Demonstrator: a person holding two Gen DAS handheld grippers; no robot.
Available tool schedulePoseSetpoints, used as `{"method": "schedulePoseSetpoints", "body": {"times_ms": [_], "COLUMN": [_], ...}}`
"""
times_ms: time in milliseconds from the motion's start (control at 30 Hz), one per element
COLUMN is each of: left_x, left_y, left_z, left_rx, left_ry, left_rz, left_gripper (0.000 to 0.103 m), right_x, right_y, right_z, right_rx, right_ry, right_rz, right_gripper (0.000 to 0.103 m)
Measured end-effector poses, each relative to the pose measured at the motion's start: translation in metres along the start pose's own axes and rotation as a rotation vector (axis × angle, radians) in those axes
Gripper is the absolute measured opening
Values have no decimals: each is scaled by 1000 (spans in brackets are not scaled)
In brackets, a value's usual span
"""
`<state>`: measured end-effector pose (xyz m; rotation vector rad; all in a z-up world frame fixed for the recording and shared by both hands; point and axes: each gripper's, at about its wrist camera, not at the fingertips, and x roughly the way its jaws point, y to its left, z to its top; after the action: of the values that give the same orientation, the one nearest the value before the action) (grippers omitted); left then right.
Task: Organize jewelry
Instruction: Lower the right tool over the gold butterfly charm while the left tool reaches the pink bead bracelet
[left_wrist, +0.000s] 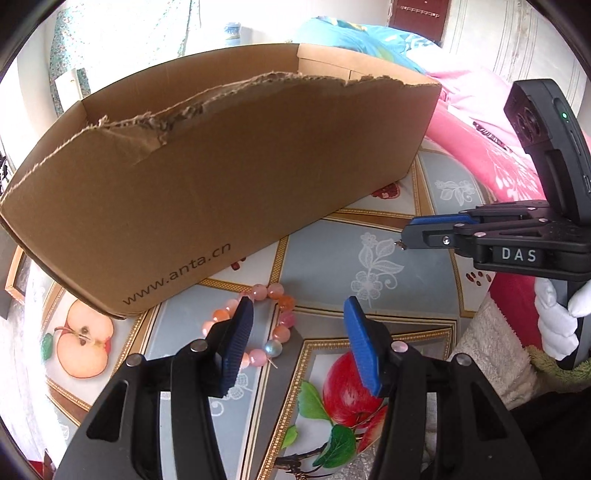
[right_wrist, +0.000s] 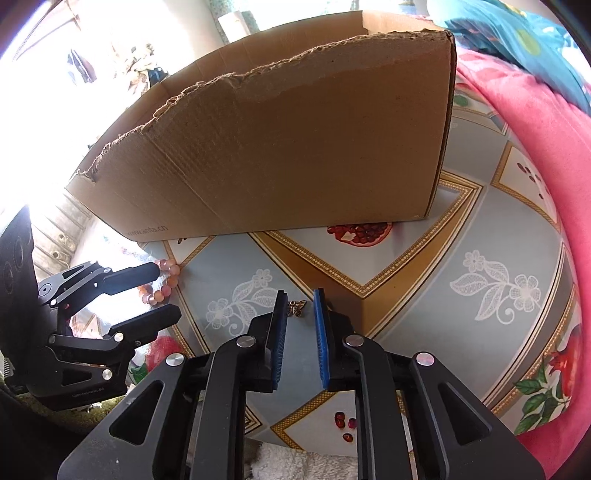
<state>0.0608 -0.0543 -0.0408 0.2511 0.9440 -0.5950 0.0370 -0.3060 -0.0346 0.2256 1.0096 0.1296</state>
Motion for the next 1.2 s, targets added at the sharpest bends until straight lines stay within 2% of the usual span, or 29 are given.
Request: {"method": "schedulePoseSetpoints", "body": {"times_ms": [133, 433, 567, 1033, 1200], "left_x": [1, 2, 3, 5, 4], "left_y": [-2, -2, -3, -3, -2], "left_z": [7, 10, 13, 13, 12], "left_rx": [-11, -36, -41, -52, -40], "left_ry": [37, 89, 93, 122, 110], "left_rz": [52, 89, 91, 97, 96], "left_gripper": [50, 50, 50, 51, 51], "right_x": [-6, -5, -8, 10, 9], "right_y": [-11, -16, 6, 14, 14], "right_z": [-1, -1, -5, 1, 2], "right_rx": [2, 22, 27, 47, 52], "right_ry": [-9, -14, -16, -12, -17], "right_rz": [30, 53, 45, 48, 51], "right_gripper": [23, 30, 30, 31, 31]}}
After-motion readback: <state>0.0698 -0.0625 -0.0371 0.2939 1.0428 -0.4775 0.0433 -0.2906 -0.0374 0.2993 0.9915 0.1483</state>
